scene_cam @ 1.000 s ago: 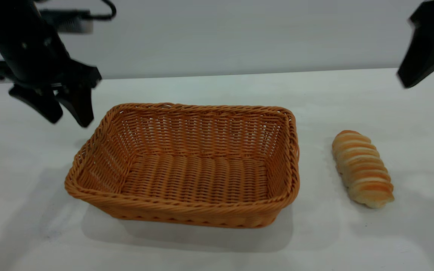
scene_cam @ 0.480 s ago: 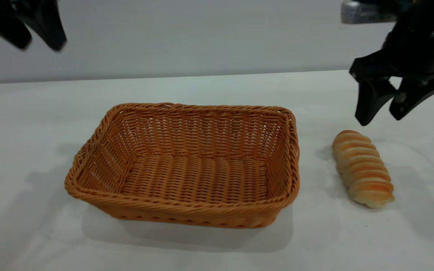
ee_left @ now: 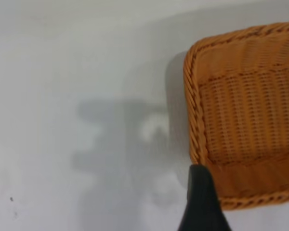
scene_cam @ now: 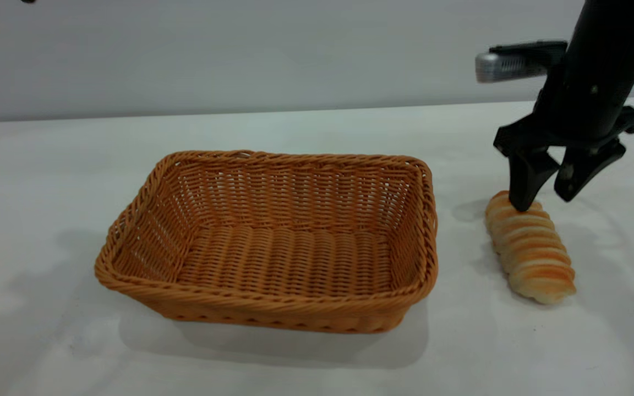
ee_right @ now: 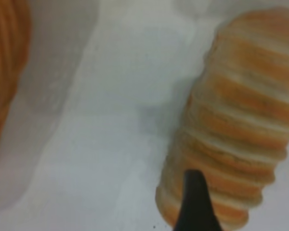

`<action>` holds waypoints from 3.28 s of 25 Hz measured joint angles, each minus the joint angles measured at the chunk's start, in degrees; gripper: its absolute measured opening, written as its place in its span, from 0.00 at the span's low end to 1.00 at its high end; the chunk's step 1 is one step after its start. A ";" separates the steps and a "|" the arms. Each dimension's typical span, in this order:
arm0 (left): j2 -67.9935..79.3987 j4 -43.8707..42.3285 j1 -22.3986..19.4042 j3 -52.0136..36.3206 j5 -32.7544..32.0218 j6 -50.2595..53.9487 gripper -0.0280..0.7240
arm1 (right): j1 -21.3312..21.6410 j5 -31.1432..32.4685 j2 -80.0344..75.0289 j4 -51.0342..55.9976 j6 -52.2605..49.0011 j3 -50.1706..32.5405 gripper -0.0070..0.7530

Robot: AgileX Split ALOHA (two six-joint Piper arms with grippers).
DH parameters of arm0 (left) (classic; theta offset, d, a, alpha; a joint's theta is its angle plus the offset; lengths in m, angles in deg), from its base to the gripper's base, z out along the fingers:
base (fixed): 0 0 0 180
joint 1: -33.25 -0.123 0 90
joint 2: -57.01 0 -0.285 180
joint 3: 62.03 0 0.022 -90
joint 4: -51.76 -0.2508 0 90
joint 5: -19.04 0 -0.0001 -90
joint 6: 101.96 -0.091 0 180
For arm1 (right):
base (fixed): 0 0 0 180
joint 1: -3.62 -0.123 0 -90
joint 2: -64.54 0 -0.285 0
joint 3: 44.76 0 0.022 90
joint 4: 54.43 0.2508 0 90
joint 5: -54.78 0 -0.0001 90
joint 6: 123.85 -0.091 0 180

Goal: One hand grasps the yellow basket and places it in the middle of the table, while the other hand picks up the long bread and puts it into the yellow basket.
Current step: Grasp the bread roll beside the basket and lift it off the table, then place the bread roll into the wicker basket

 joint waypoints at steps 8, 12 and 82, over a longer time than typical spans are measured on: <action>-3.33 2.35 0.00 -0.05 -3.29 0.00 0.76 | 0.58 0.67 -5.13 -0.68 0.00 2.35 0.78; -5.52 2.92 0.00 -0.05 -4.15 0.00 0.76 | 1.51 0.67 -6.40 -0.68 0.00 2.46 0.78; -18.82 3.56 0.00 -0.16 -5.83 -0.96 0.76 | -20.55 1.35 -2.79 12.25 13.27 9.72 0.36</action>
